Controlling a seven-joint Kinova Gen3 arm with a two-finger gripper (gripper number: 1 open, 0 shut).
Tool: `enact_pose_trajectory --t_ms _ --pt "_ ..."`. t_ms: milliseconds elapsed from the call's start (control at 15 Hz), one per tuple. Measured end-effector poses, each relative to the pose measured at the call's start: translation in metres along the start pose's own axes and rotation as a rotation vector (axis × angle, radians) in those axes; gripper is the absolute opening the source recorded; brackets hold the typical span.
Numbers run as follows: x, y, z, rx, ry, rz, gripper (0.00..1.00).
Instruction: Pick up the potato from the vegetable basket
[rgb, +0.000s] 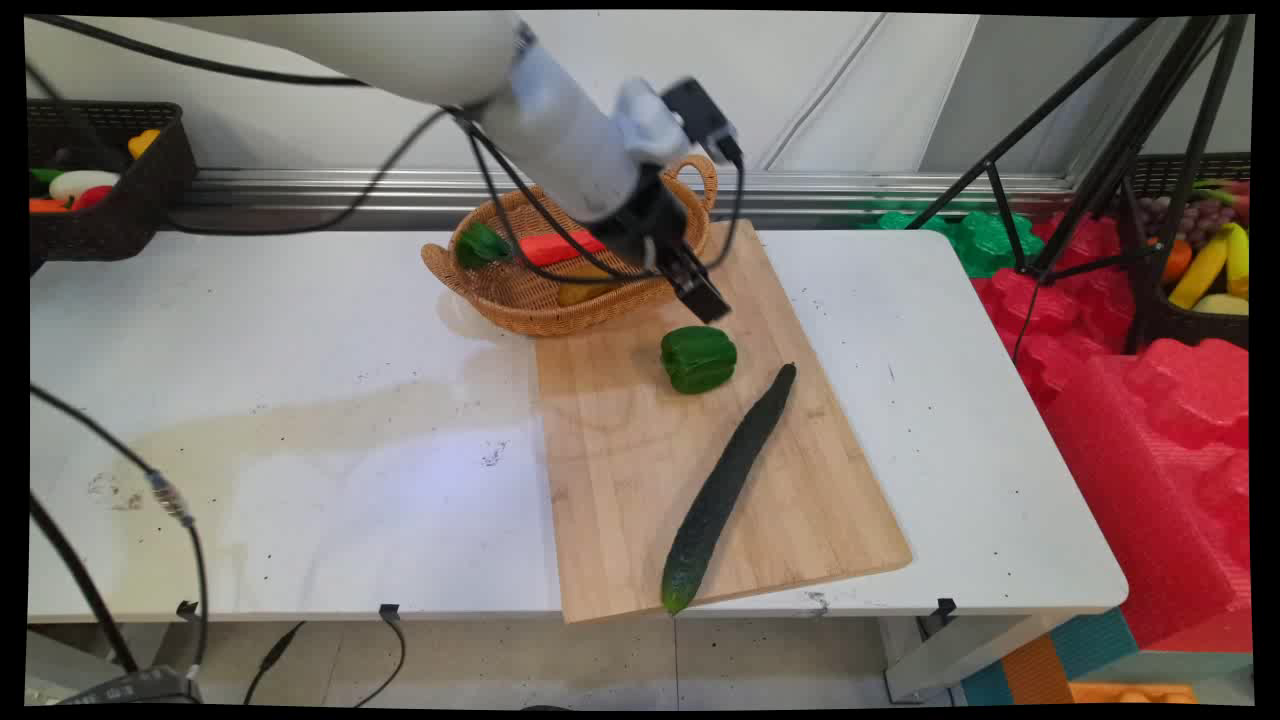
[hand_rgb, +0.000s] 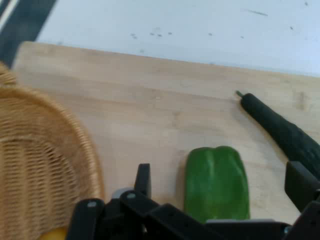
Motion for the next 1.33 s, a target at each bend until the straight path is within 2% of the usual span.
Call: enact_pose_trajectory --t_ms 400,600,733,1000,1333 --pt "-0.015 -0.036 -0.06 0.125 0.043 -0.128 1.0" --pt "-0.018 -0.06 -0.071 0.188 0.036 -0.179 1.0" --pt "-0.022 -0.077 -0.071 0.216 0.011 -0.2 1.0" --pt "-0.03 -0.097 -0.058 0.22 -0.052 -0.215 1.0" --pt "-0.041 -0.112 -0.022 0.161 -0.167 -0.191 1.0"
